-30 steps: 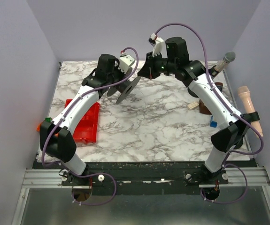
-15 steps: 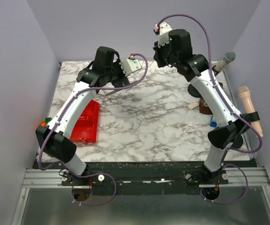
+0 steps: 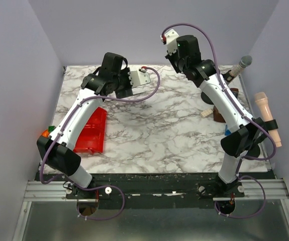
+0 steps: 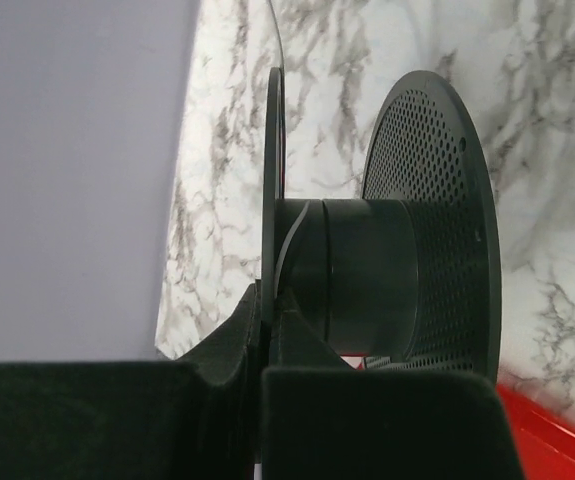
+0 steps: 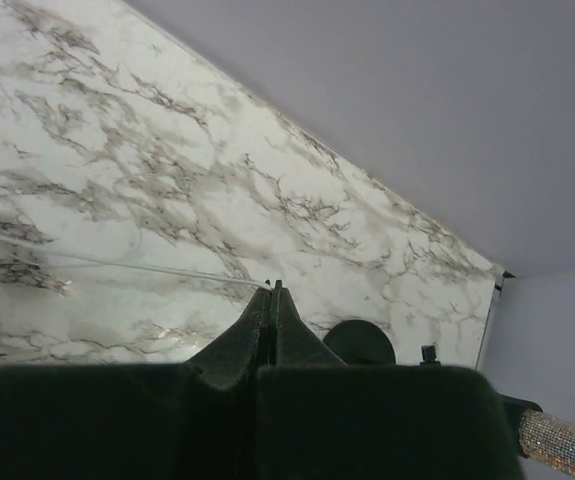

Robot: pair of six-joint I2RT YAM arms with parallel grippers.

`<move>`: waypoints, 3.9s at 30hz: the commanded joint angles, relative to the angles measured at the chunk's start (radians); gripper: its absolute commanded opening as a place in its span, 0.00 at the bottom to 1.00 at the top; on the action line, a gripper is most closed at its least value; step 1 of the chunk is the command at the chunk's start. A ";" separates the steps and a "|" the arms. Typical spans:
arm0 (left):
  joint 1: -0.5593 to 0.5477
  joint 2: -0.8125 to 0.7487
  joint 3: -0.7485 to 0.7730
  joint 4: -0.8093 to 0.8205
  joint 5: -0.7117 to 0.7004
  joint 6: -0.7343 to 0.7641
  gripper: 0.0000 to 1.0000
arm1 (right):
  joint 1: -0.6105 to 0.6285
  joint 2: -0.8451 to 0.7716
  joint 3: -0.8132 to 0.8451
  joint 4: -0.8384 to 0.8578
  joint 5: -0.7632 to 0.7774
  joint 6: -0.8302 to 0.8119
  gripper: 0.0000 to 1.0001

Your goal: Wrap the cables

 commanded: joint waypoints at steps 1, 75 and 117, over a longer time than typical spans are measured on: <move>0.012 -0.026 -0.062 0.242 -0.205 -0.119 0.00 | -0.019 -0.063 0.025 -0.073 -0.182 0.085 0.01; 0.248 0.058 0.897 0.092 0.511 -1.091 0.00 | 0.269 -0.051 -1.247 1.504 -0.646 0.526 0.94; 0.242 -0.089 0.581 -0.429 0.496 -0.275 0.00 | -0.206 -0.380 -1.223 1.250 -0.639 0.807 0.01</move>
